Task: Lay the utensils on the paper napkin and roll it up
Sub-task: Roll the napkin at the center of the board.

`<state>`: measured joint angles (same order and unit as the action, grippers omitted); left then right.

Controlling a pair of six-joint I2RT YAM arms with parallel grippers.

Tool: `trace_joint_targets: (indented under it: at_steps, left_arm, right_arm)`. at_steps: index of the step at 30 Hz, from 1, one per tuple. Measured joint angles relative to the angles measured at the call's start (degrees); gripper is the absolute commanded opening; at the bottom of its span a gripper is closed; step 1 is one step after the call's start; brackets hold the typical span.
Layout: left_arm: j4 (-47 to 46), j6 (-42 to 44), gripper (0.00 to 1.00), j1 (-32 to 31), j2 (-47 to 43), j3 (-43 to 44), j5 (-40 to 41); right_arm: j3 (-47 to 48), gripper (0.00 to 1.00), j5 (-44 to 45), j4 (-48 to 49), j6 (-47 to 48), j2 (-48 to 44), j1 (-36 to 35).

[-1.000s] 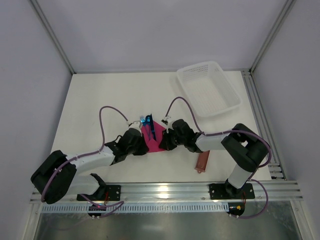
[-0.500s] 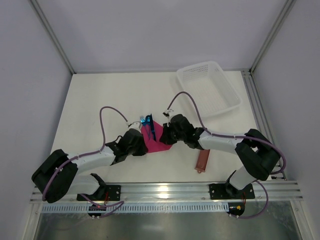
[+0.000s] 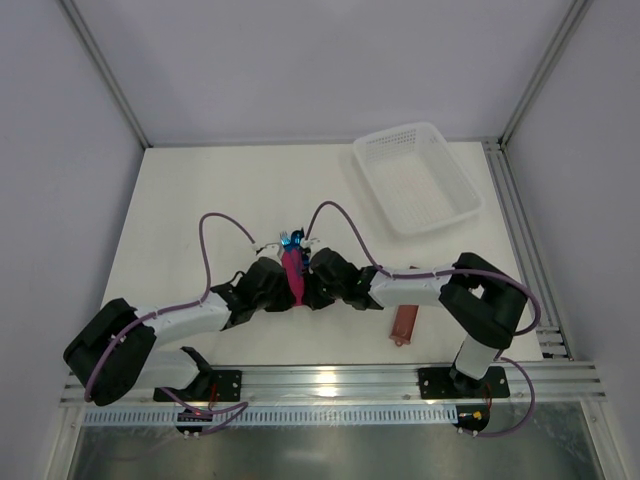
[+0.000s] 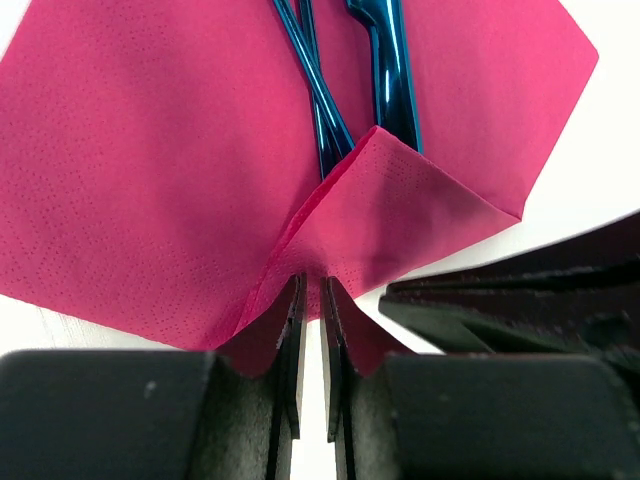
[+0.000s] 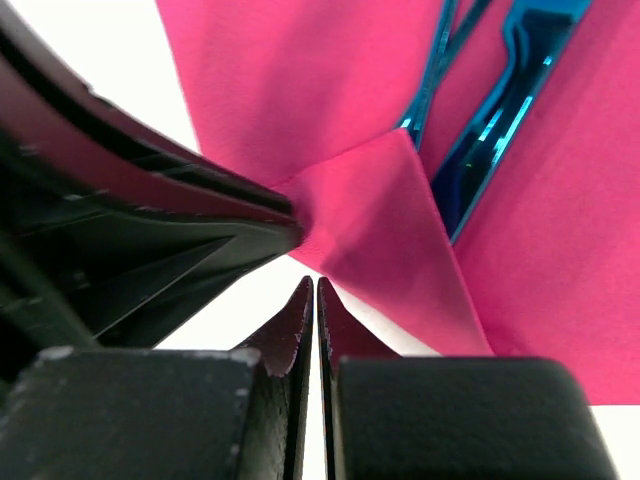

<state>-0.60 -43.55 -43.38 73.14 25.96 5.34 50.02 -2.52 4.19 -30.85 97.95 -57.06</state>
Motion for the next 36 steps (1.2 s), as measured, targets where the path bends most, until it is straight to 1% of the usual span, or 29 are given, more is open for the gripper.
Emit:
trace_joint_targets:
  at_steps: [14,17,19,22,25,30,36]
  left_arm:
    - [0.0,-1.0,0.14,0.0,0.0,0.0,0.0]
    - [0.2,-1.0,0.15,0.0,-0.3,0.0,0.1]
    - [0.6,-1.0,0.19,0.0,-1.0,0.0,0.1]
    - [1.8,-1.1,0.19,0.0,-3.0,0.0,0.2]
    - [2.3,-1.4,0.16,0.0,-5.5,0.0,0.0]
    - [2.1,-3.0,0.05,0.0,-7.3,0.0,-1.6]
    - [0.4,-4.3,0.0,0.0,-5.7,-0.5,-2.6]
  right_arm:
    - [0.9,0.04,4.5,-0.6,-1.0,2.8,-0.9]
    - [1.1,0.04,5.3,-0.7,-1.4,2.9,-1.2]
    - [1.1,0.04,5.7,-0.7,-1.7,2.9,-1.3]
    - [1.1,0.04,6.1,-0.8,-2.4,2.9,-1.3]
    - [1.1,0.04,6.4,-0.8,-3.0,2.9,-1.4]
    - [1.0,0.04,6.7,-0.8,-4.0,2.9,-1.4]
    - [1.0,0.04,6.9,-0.8,-5.1,2.9,-1.4]
